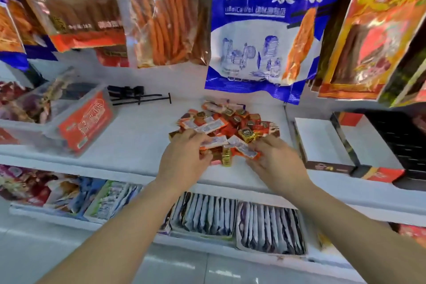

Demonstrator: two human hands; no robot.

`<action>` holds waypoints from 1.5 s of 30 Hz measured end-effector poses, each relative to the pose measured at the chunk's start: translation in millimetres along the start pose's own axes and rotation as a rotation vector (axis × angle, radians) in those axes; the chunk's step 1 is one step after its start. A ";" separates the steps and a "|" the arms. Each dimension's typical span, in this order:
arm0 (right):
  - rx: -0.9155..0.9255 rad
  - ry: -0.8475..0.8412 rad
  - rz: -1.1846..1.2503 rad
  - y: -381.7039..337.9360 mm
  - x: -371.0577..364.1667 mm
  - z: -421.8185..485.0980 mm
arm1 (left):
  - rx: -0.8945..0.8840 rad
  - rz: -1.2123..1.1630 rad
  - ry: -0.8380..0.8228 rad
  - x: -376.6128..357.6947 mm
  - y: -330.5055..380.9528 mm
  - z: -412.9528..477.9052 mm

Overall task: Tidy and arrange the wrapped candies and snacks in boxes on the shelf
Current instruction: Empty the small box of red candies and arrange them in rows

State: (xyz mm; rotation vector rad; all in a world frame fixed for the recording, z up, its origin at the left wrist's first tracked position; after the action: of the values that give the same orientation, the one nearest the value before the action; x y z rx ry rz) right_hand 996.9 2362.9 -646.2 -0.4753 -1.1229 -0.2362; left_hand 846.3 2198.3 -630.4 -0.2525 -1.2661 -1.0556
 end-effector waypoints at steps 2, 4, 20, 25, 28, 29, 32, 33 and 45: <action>0.029 0.047 0.055 6.9 -4.6 0.0 | 0.020 0.019 0.020 -5.9 -3.4 2.2; 0.049 0.080 0.081 10.6 -4.0 -0.9 | 0.025 0.019 0.053 -8.7 -5.8 4.0; -0.534 0.105 0.899 10.3 41.7 -16.2 | 0.138 -0.330 0.258 22.1 -1.1 6.5; -0.494 0.038 1.131 -6.8 53.4 -16.2 | 0.370 -0.826 0.131 40.3 10.2 -9.0; -0.413 -0.037 1.125 -17.4 52.7 -15.8 | 0.372 -0.910 0.077 47.0 17.7 -17.3; -0.388 -0.048 1.093 -20.1 51.0 -15.3 | 0.372 -0.923 0.060 48.2 19.8 -19.1; -0.404 -0.033 1.061 -23.3 46.3 -12.5 | 0.433 -0.993 0.034 51.1 23.3 -22.1; -0.433 -0.025 1.082 -22.6 45.1 -11.1 | 0.463 -1.020 0.031 51.6 22.9 -22.2; -0.501 -0.206 1.166 -31.0 40.5 -11.9 | 0.451 -0.998 -0.224 36.9 26.6 -25.6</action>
State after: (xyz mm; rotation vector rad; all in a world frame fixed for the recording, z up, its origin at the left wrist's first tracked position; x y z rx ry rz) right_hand 1010.7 2332.2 -606.0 -1.5358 -0.8133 0.5822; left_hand 880.5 2176.7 -597.5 0.6993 -1.8513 -1.5387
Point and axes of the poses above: each hand's wrist, its own z-axis towards the middle knuckle, its own x-axis out of the back of the hand, y = z × x, the point moved 2 cm from there along z, towards the middle knuckle, and after that the axes turned 6 degrees about y, right-handed, at the moved point
